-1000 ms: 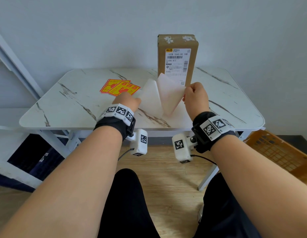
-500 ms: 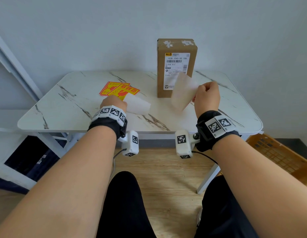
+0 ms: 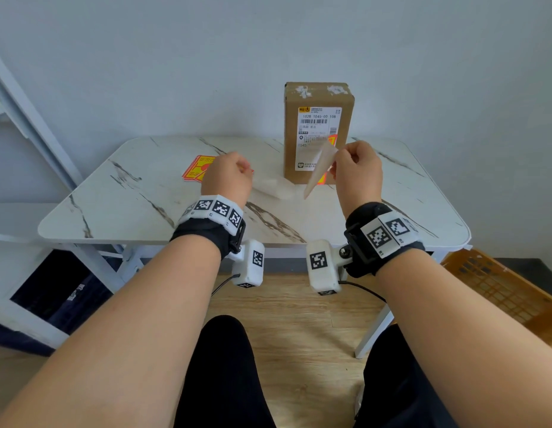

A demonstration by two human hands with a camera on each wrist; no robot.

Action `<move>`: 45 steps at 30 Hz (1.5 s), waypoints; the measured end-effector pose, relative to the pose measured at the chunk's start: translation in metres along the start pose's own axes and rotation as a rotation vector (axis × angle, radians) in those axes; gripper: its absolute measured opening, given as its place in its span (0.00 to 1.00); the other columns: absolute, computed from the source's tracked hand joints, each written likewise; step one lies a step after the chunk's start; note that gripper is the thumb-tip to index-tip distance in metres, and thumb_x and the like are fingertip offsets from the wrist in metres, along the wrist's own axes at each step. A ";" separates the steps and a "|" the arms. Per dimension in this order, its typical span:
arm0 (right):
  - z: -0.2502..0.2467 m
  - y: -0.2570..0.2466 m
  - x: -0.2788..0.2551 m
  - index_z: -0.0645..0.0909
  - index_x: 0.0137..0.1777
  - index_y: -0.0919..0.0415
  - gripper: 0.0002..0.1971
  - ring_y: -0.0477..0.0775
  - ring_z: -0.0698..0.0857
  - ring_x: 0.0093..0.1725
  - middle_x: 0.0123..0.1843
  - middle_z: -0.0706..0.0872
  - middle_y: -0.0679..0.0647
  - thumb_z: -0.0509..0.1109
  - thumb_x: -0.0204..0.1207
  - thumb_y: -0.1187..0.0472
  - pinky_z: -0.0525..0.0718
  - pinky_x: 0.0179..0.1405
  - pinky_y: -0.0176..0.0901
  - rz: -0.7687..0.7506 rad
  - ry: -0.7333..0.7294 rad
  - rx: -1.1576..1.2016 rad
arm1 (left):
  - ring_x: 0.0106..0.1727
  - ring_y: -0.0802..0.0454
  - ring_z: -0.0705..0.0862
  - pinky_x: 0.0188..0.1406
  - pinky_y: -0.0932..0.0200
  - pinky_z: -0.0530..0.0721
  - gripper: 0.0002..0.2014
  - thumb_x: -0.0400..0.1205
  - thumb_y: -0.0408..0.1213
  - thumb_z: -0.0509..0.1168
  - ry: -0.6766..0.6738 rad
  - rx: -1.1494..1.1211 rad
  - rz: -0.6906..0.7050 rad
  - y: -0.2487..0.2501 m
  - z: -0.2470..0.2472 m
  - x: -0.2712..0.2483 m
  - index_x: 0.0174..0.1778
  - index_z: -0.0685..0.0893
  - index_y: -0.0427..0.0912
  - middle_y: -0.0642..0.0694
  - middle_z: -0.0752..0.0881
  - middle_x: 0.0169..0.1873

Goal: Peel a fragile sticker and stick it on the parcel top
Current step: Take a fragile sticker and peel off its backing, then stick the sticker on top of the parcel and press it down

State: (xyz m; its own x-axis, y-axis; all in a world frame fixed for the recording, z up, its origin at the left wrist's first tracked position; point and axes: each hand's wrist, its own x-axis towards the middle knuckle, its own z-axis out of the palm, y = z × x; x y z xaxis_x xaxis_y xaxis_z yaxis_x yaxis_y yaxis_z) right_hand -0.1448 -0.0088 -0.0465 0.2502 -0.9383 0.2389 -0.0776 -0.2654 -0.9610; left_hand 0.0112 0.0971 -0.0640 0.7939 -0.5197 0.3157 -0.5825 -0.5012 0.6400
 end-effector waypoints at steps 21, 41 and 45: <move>-0.011 -0.019 -0.004 0.81 0.31 0.54 0.08 0.52 0.84 0.32 0.31 0.85 0.52 0.69 0.71 0.59 0.81 0.34 0.43 -0.033 -0.090 0.106 | 0.46 0.48 0.85 0.43 0.62 0.75 0.10 0.79 0.40 0.68 -0.094 -0.105 0.287 0.066 0.006 -0.023 0.48 0.92 0.40 0.44 0.91 0.46; -0.019 -0.033 0.042 0.76 0.55 0.57 0.11 0.43 0.80 0.33 0.37 0.83 0.50 0.69 0.75 0.65 0.74 0.32 0.37 -0.109 -0.018 -0.022 | 0.46 0.48 0.85 0.49 0.55 0.81 0.08 0.82 0.41 0.66 -0.247 -0.531 0.019 0.092 -0.013 0.030 0.46 0.86 0.41 0.43 0.89 0.44; -0.018 -0.043 0.057 0.75 0.52 0.54 0.09 0.41 0.80 0.32 0.35 0.82 0.48 0.69 0.75 0.65 0.72 0.29 0.34 -0.138 -0.019 -0.018 | 0.49 0.47 0.86 0.58 0.50 0.84 0.05 0.80 0.36 0.67 -0.210 -0.510 0.051 0.102 -0.016 0.045 0.51 0.86 0.43 0.42 0.89 0.49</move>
State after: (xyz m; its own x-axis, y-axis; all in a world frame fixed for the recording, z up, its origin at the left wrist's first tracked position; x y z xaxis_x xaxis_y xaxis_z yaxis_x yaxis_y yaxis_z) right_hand -0.1443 -0.0548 0.0108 0.2775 -0.8884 0.3657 -0.0585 -0.3956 -0.9166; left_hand -0.0096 0.0342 0.0269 0.6847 -0.6874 0.2421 -0.4196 -0.1001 0.9022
